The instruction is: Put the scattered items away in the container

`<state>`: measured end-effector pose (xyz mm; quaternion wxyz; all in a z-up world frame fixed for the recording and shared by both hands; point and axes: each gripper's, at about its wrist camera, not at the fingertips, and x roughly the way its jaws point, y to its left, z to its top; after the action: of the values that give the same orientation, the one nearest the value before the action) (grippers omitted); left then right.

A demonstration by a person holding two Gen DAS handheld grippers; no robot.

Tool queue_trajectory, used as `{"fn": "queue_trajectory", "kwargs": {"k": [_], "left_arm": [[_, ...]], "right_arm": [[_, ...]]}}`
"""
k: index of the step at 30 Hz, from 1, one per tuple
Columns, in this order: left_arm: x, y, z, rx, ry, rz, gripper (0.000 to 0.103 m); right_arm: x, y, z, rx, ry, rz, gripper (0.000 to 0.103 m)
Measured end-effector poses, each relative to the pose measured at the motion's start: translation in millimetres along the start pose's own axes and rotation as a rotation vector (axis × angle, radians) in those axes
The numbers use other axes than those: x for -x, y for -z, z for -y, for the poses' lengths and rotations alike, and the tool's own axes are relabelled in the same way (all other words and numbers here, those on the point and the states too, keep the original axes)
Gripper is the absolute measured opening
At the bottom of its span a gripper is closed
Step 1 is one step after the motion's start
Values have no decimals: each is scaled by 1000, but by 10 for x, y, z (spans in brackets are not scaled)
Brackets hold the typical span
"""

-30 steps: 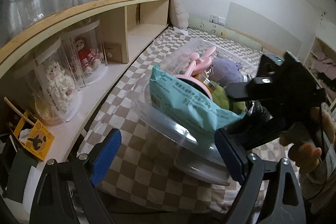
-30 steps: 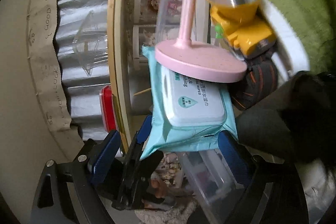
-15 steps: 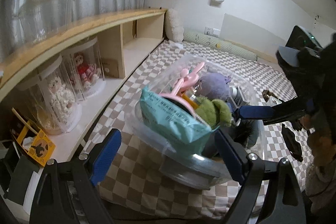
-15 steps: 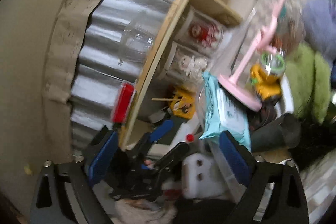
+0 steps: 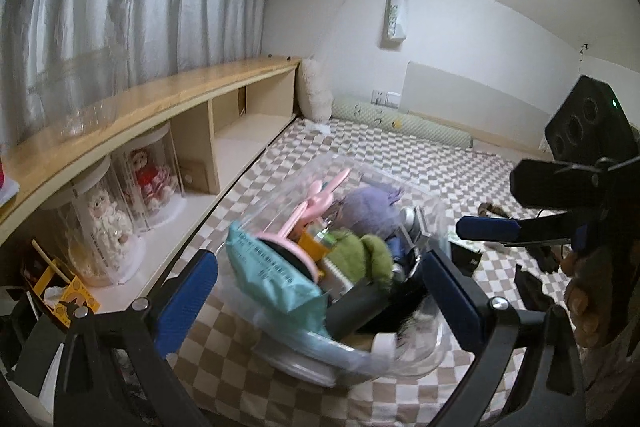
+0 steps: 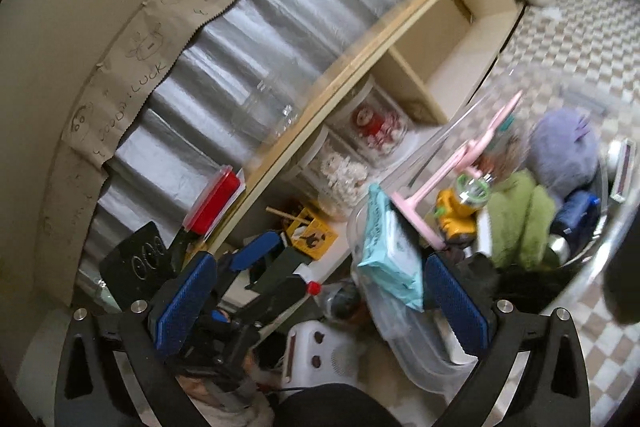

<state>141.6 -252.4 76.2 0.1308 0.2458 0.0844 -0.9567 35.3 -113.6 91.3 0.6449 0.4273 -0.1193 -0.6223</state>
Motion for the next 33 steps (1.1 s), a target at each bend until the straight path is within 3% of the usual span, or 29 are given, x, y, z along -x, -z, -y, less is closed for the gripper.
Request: {"fn": "queue_trajectory", "kwargs": {"k": [5,10,23,33], "left_arm": [[168,-101,224,-1,49,33,103],[337,-143,460,-28,45,76,103],[579,-18,886,-40,80,94,103],[711,155,1138,-53,75,87,103]], "right_arm": [[339,24,-75,50,65,63,103],[701,99,-135,97,152,125,103],[1531,547,-237,236,383,246,103],[1910,898,-215,272,468,292,103]]}}
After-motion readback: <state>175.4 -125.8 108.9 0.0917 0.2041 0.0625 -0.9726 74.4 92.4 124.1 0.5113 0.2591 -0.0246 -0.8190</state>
